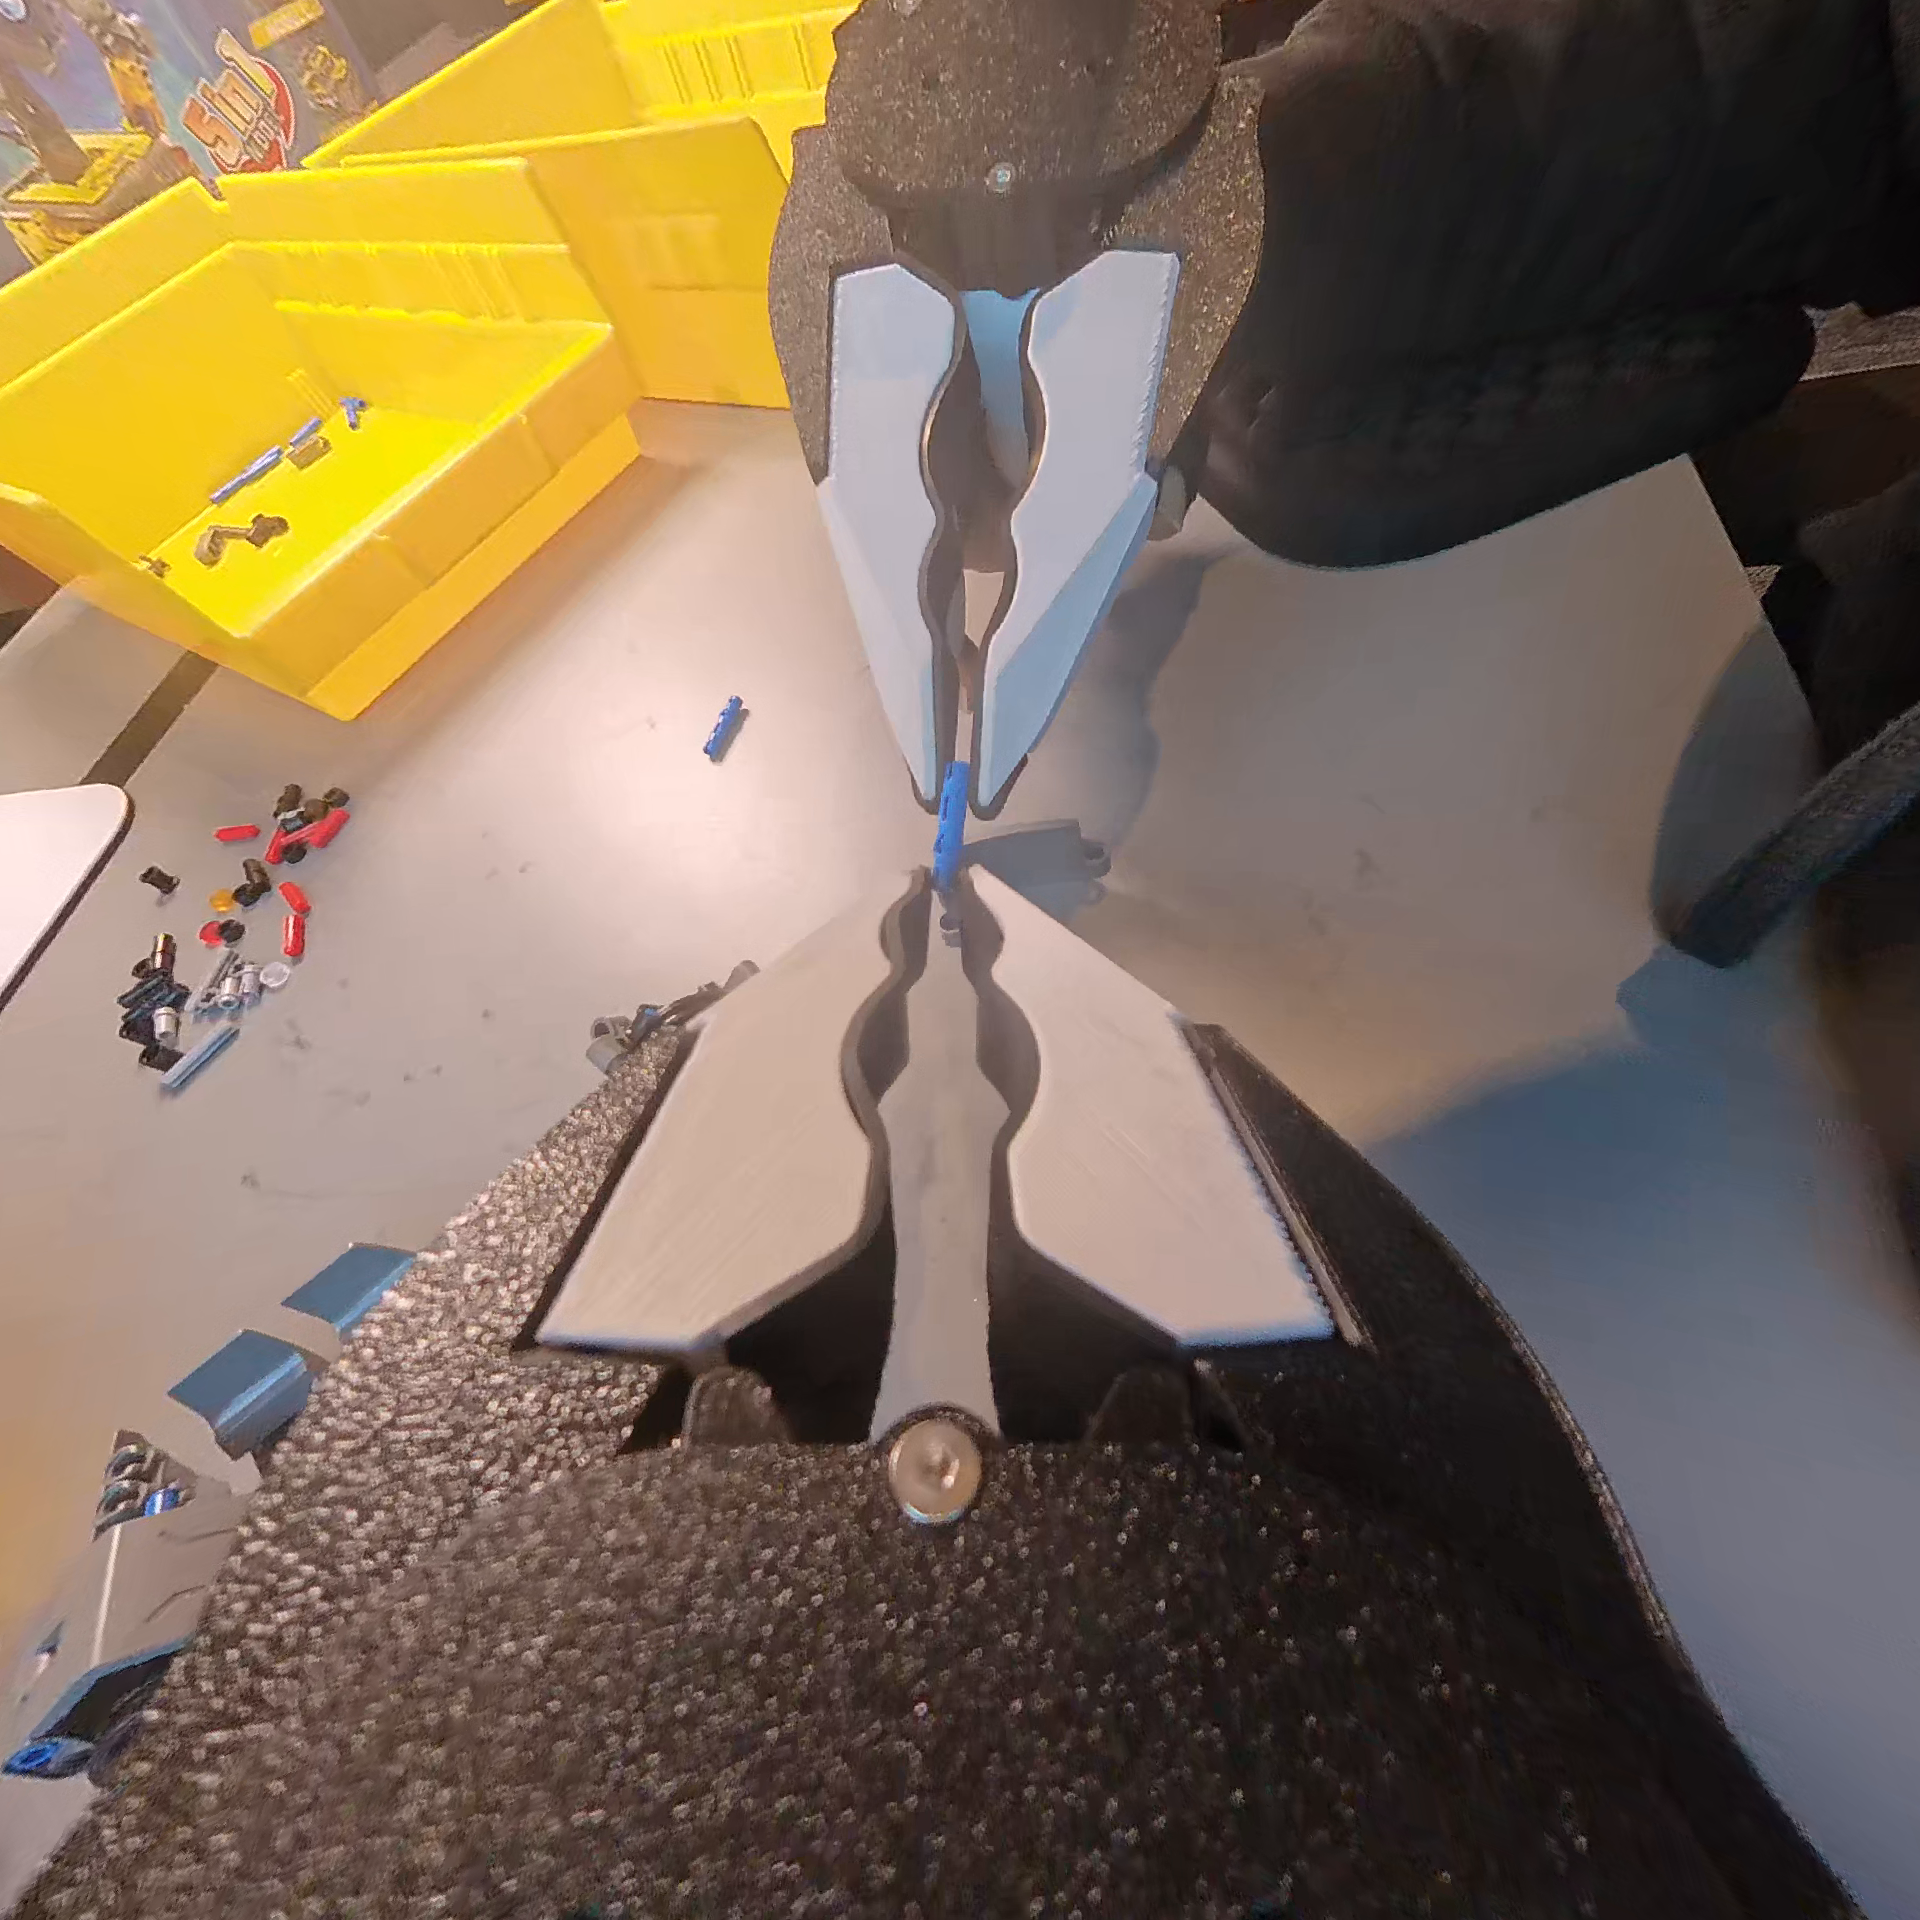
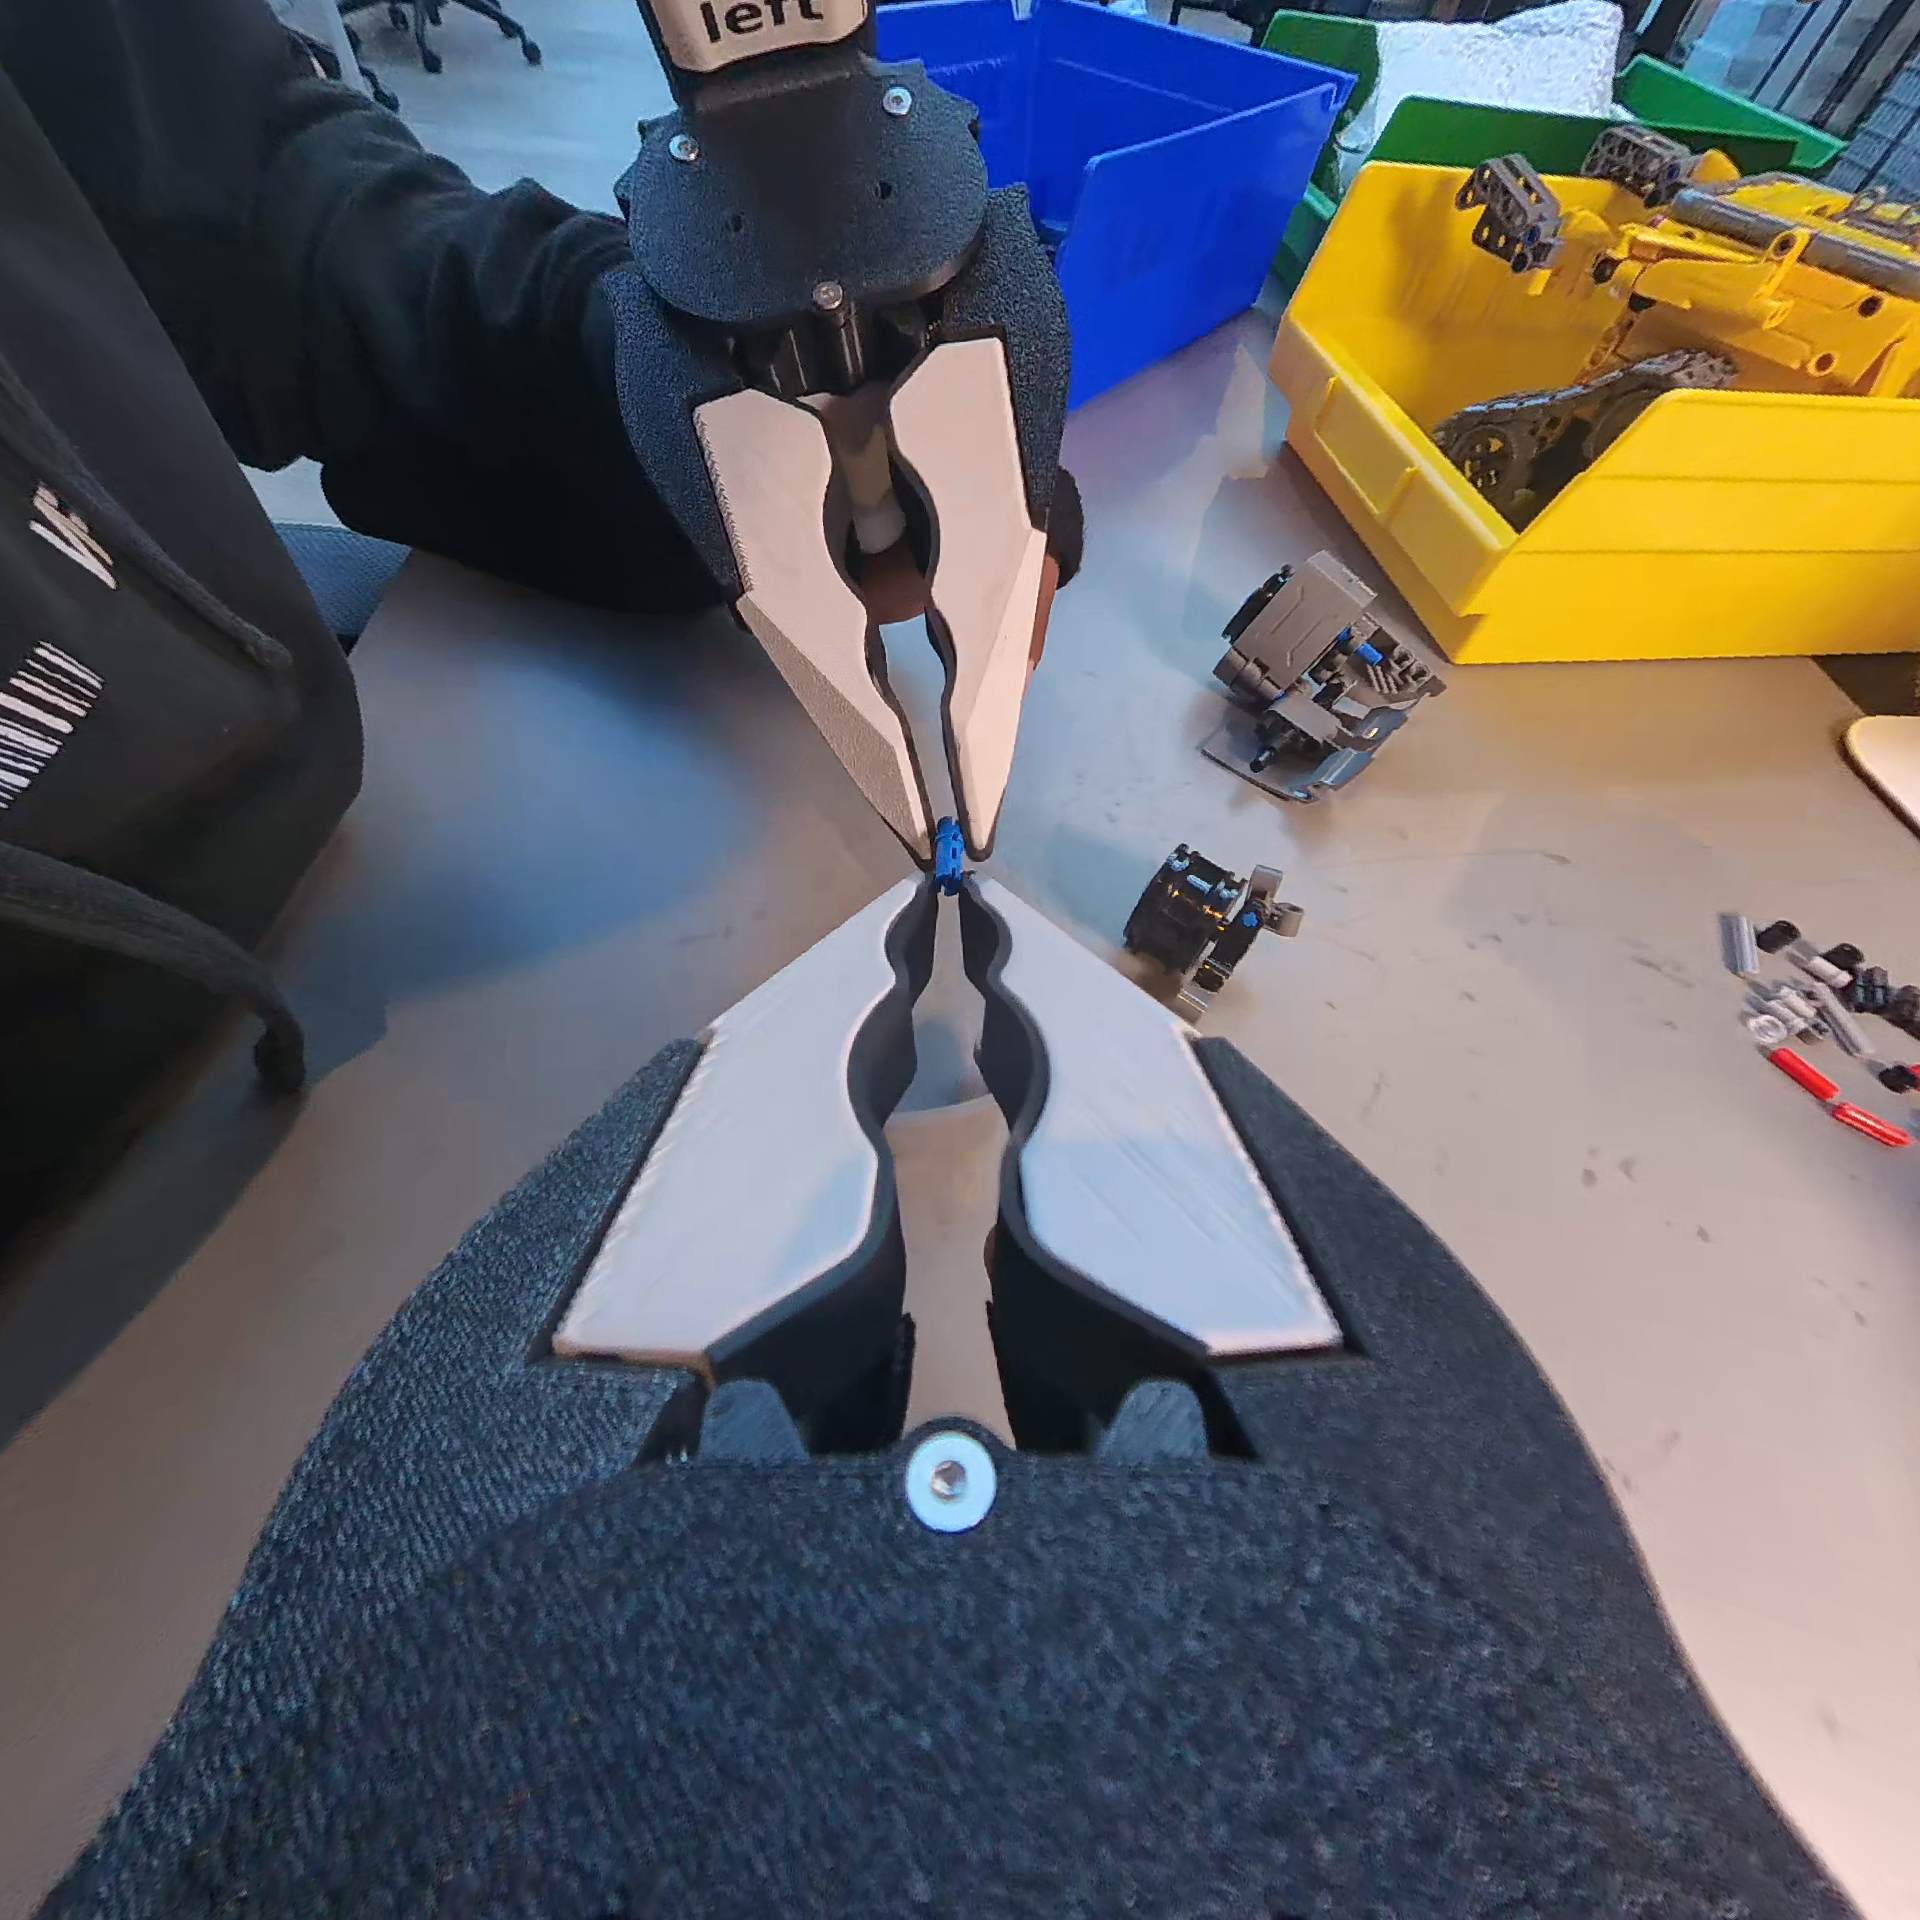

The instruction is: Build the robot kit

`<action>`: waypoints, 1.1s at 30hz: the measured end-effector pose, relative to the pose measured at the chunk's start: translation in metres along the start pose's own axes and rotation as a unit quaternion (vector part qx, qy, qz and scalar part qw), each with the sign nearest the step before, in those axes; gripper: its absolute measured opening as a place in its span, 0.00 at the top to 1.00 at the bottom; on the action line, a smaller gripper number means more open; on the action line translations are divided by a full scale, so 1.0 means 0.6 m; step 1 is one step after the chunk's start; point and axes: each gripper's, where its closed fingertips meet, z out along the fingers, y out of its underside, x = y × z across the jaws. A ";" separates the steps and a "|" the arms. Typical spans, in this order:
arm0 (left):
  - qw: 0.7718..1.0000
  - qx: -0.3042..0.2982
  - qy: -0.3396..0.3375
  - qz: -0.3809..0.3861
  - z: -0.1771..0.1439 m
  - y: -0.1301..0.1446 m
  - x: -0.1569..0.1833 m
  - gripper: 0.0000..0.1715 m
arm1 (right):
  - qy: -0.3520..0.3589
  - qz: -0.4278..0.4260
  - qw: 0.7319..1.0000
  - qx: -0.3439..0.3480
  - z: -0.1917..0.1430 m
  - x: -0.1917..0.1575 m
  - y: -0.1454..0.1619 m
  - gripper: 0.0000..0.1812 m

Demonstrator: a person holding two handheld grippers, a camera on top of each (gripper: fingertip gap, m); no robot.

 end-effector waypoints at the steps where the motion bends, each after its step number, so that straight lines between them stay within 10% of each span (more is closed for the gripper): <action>1: 1.000 0.000 0.002 -0.001 0.000 0.000 0.001 0.98 | -0.001 0.002 1.000 0.001 0.000 -0.001 0.000 0.98; 22: 0.999 0.021 -0.006 -0.049 -0.011 0.000 -0.028 0.93 | 0.021 0.041 0.999 0.023 -0.007 0.025 -0.006 1.00; 33: 0.986 -0.111 -0.025 -0.122 0.009 0.102 -0.106 0.76 | 0.120 0.055 0.990 -0.046 -0.033 0.095 0.048 1.00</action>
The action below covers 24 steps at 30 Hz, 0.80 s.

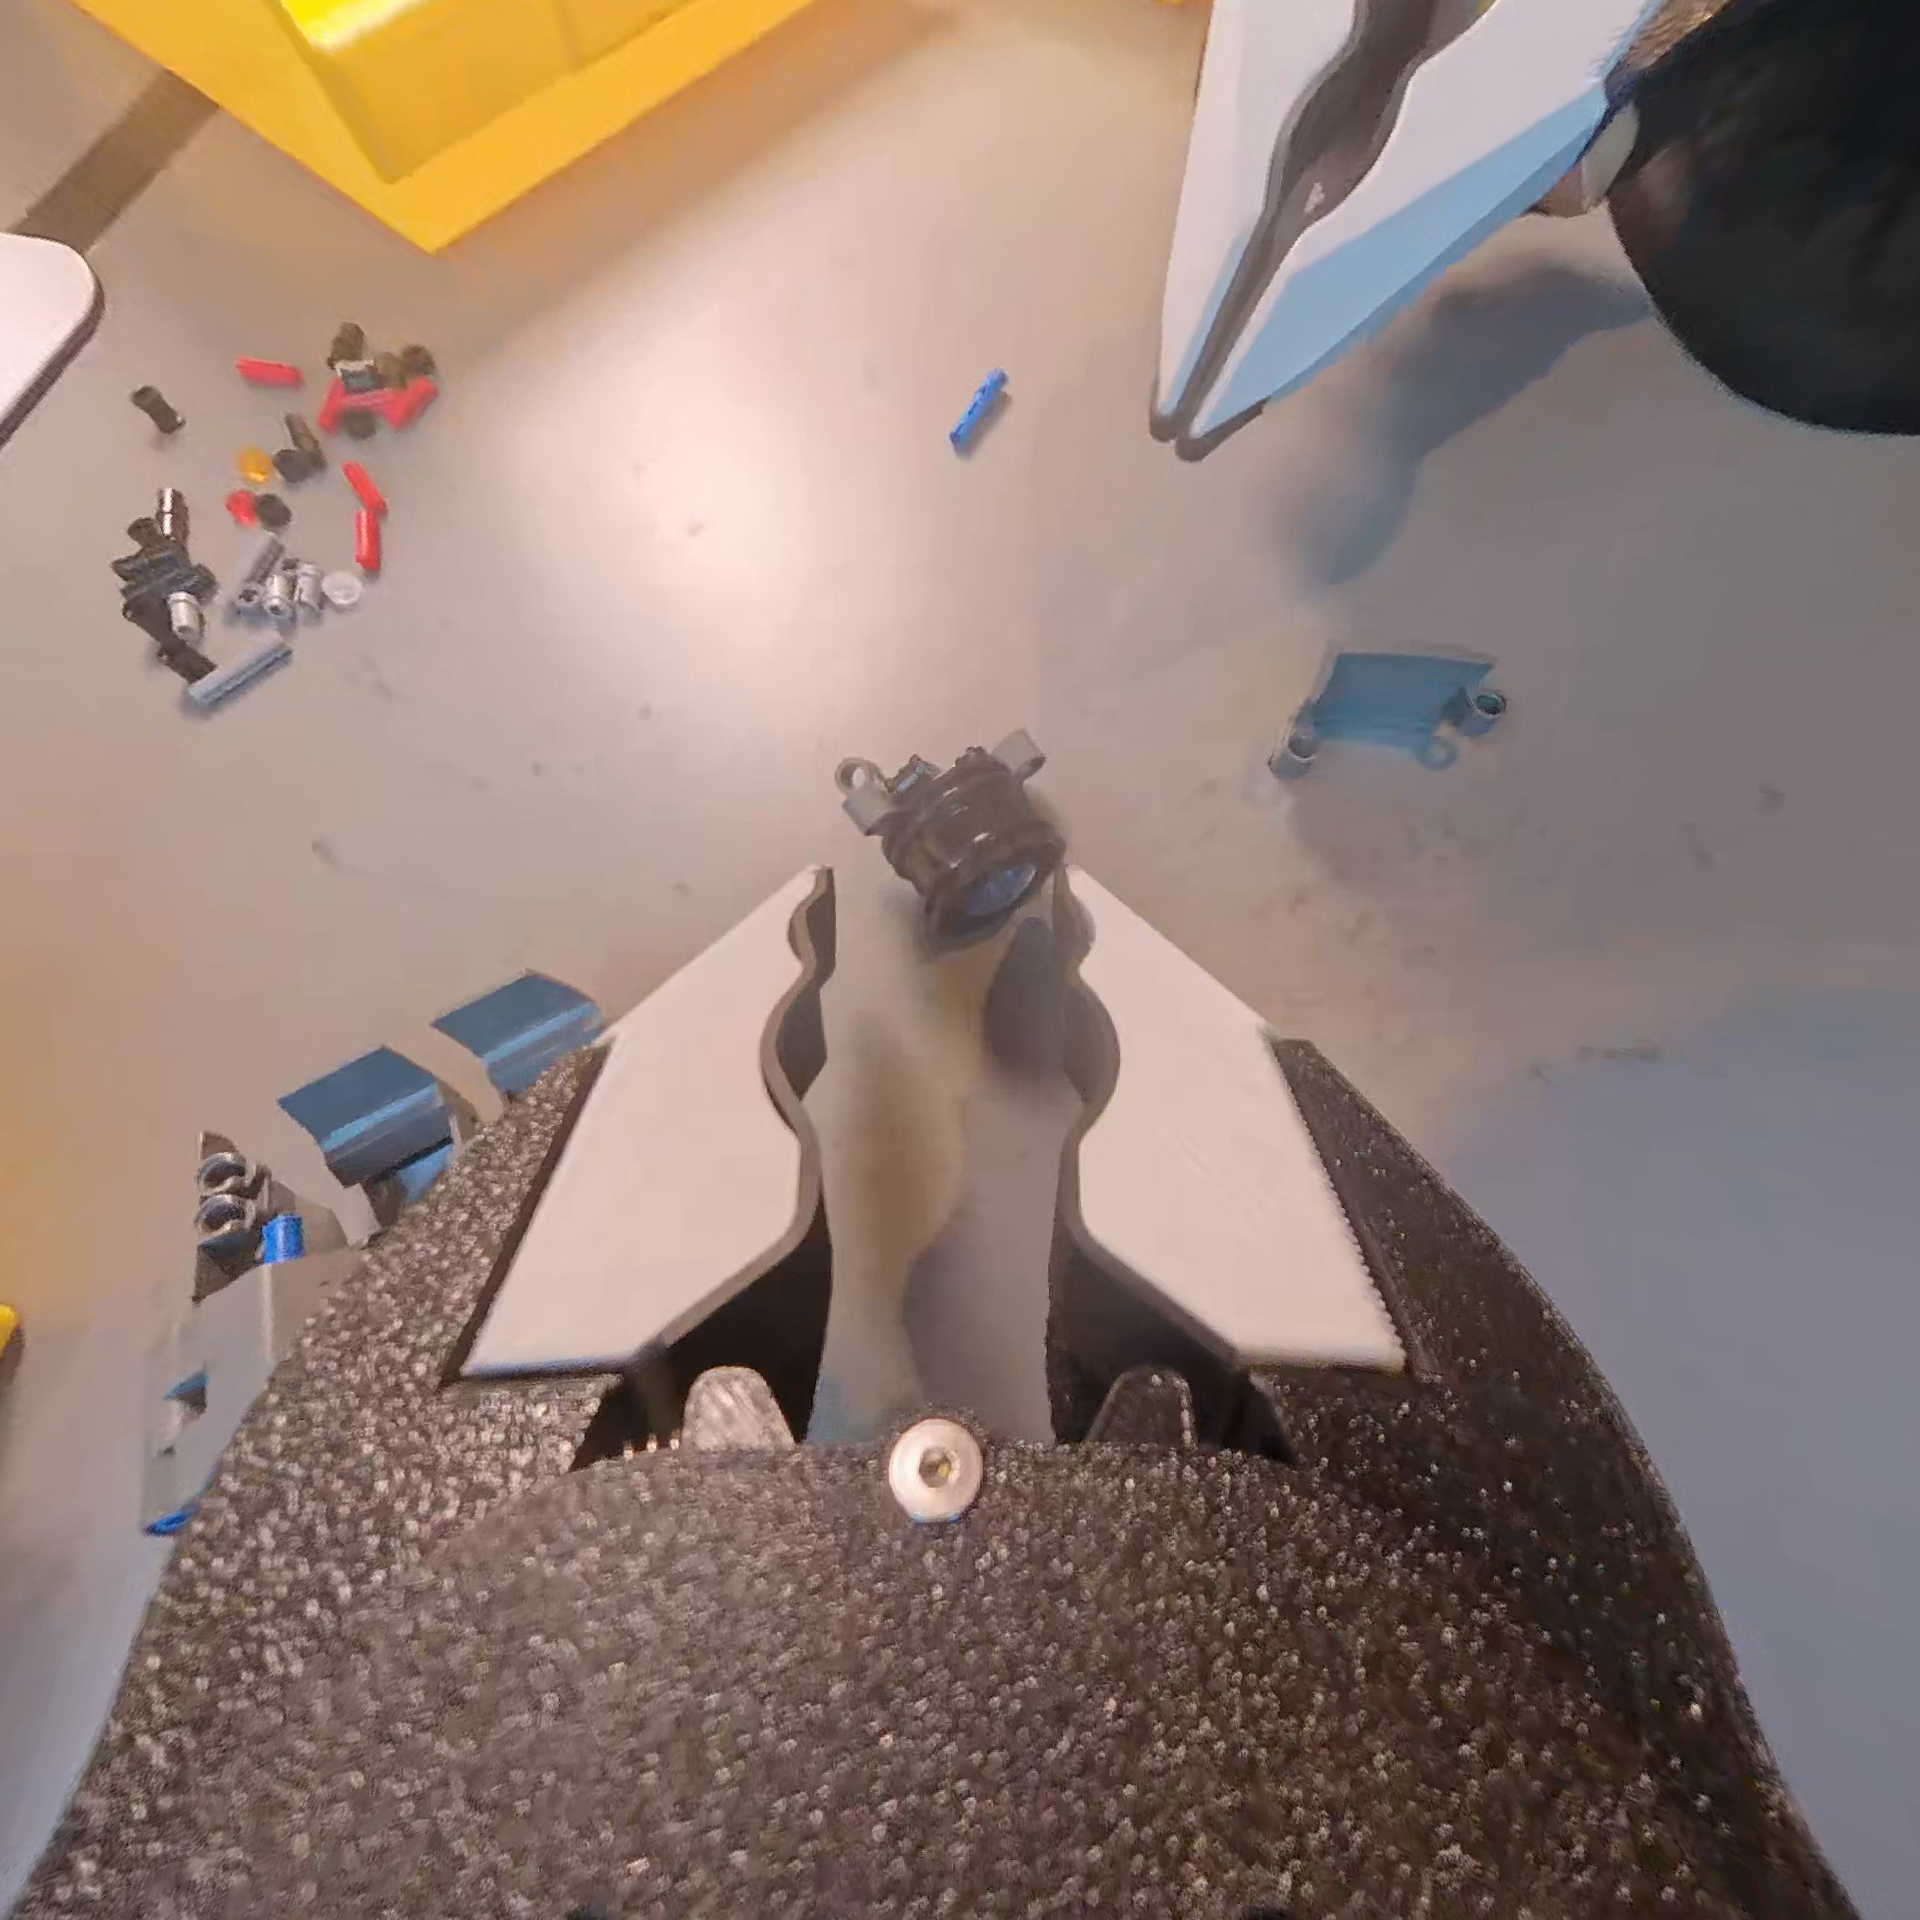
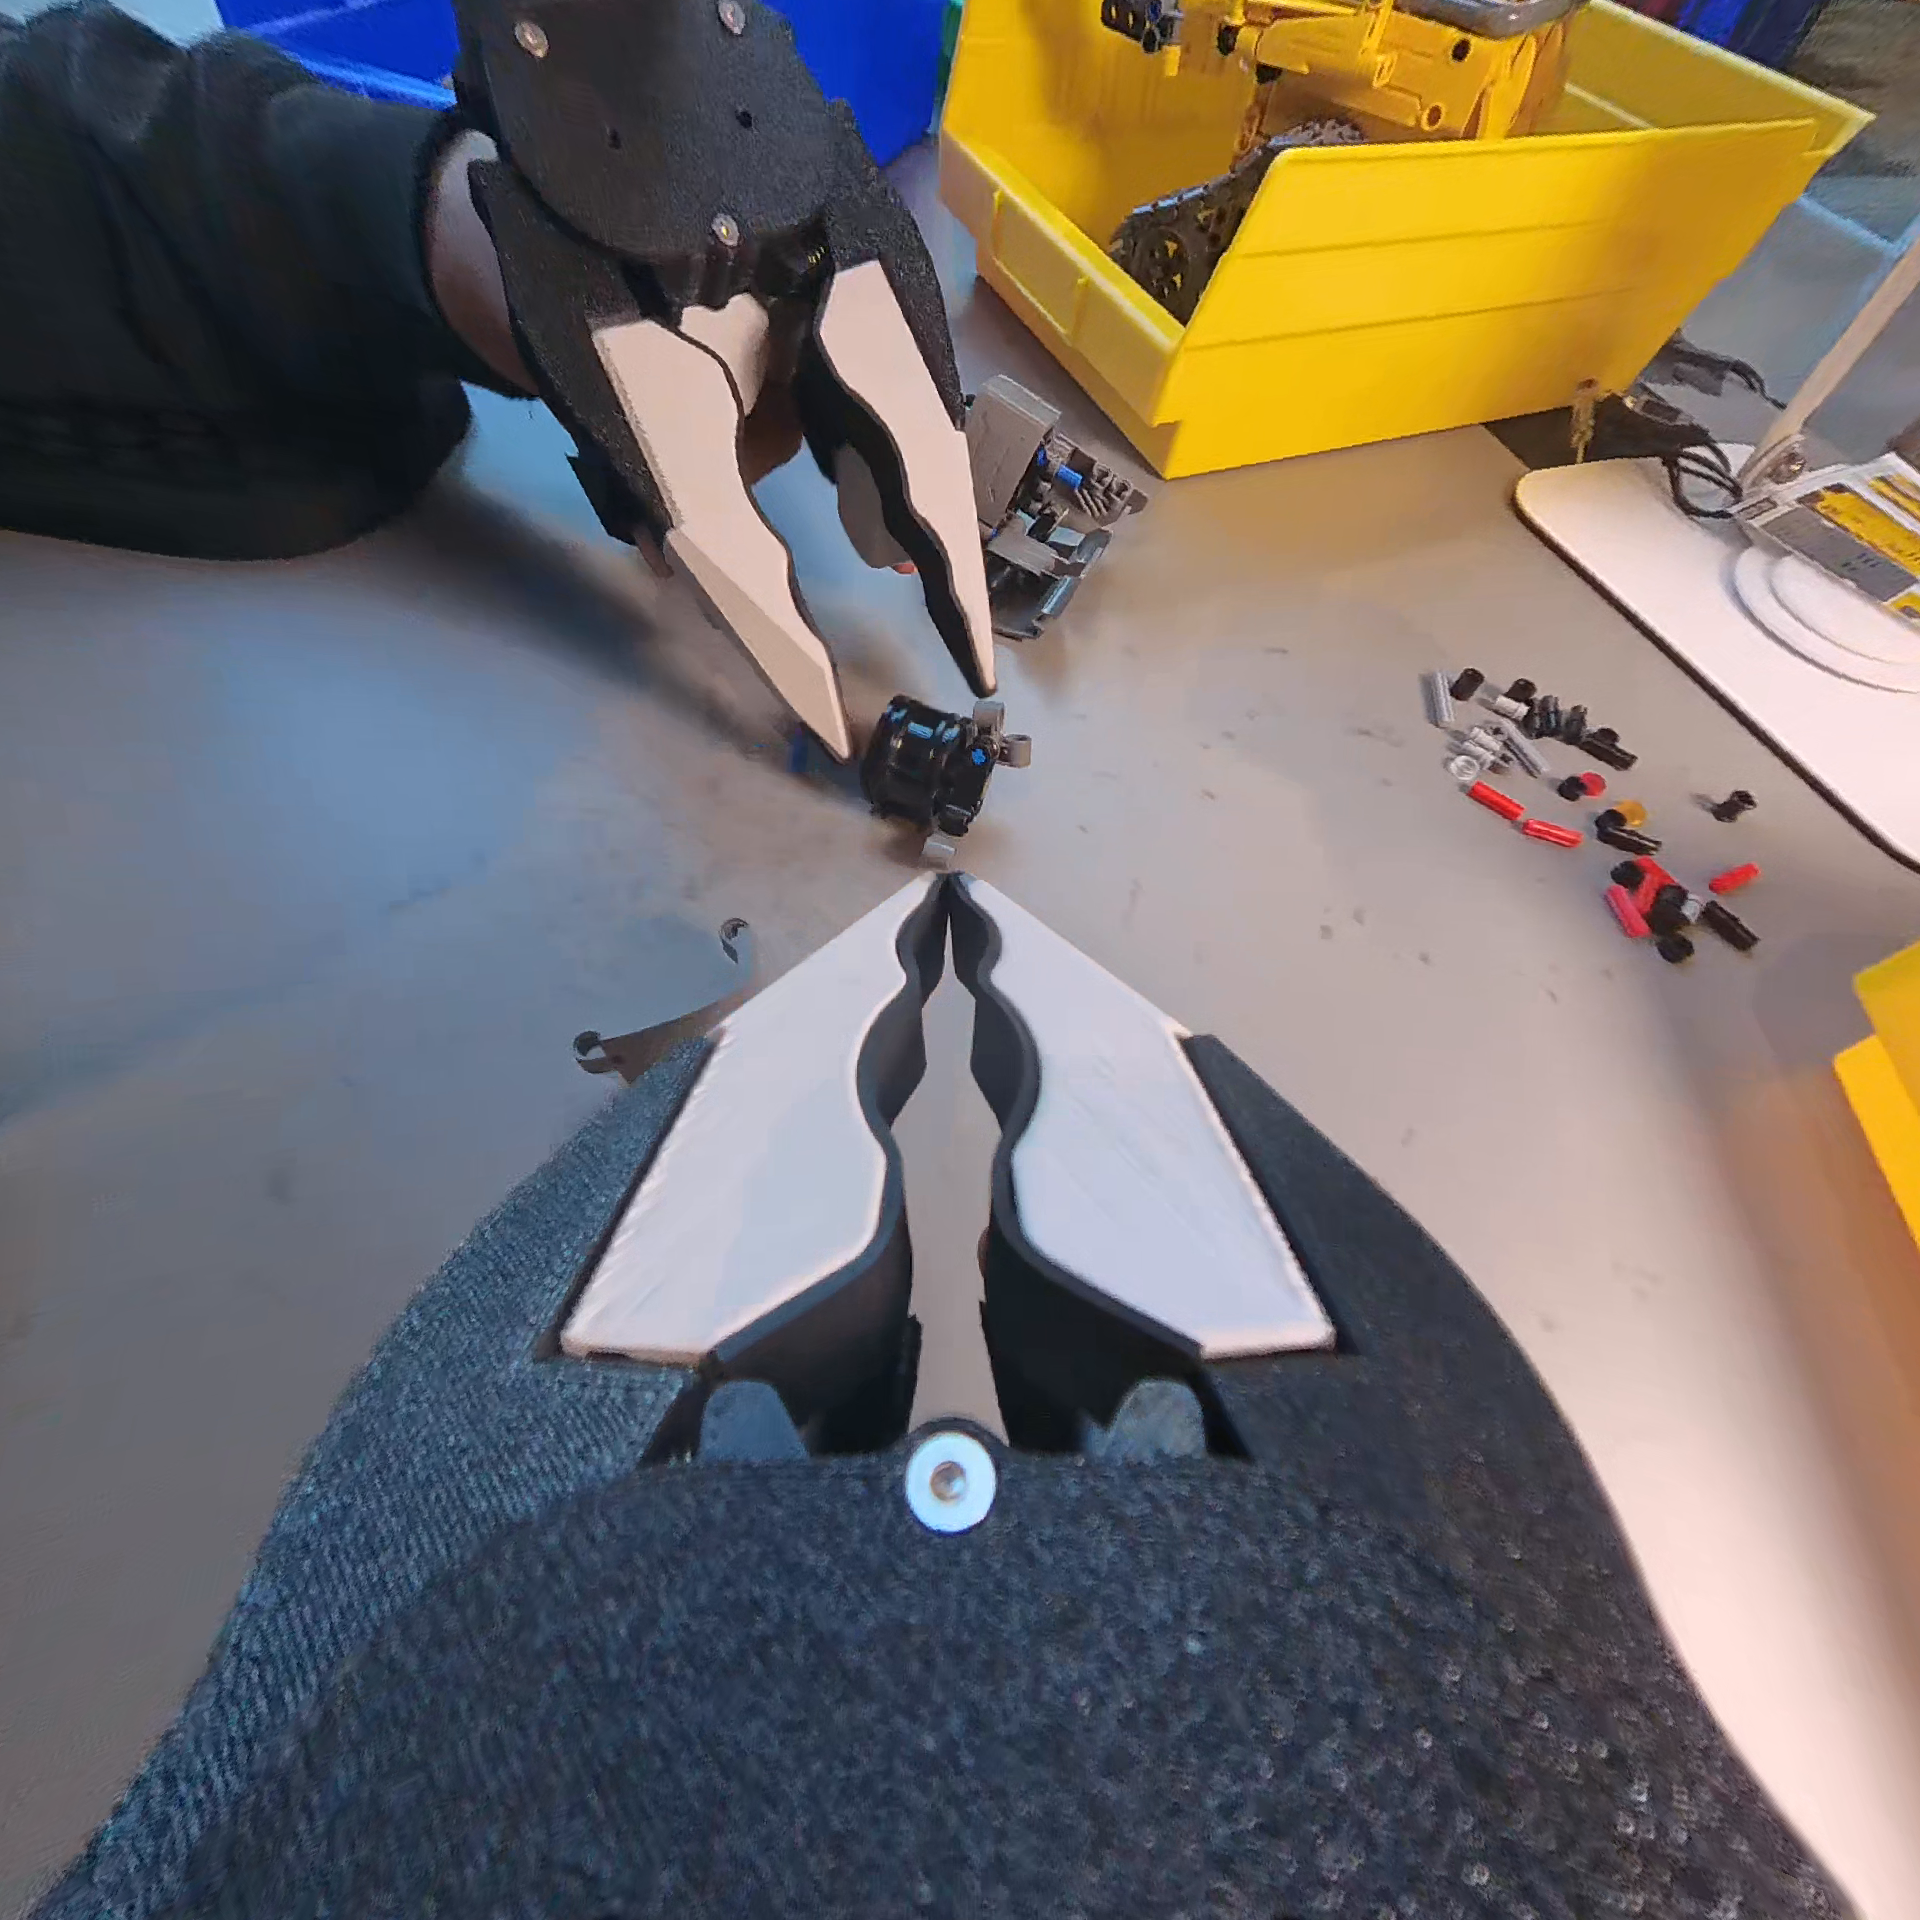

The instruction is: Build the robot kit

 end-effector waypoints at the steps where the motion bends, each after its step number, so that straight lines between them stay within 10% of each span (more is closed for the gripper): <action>1: 1.000 -0.002 0.004 0.000 -0.001 0.001 0.002 0.76 | 0.005 -0.006 1.000 -0.005 0.001 0.002 0.003 1.00; 18: 0.984 0.075 0.070 -0.145 -0.010 -0.055 0.028 0.88 | -0.009 0.065 0.997 -0.035 0.069 -0.012 -0.010 0.66; 24: 0.979 0.110 0.090 -0.148 -0.022 -0.074 0.043 0.88 | -0.031 0.044 0.998 0.018 0.070 -0.026 -0.045 0.75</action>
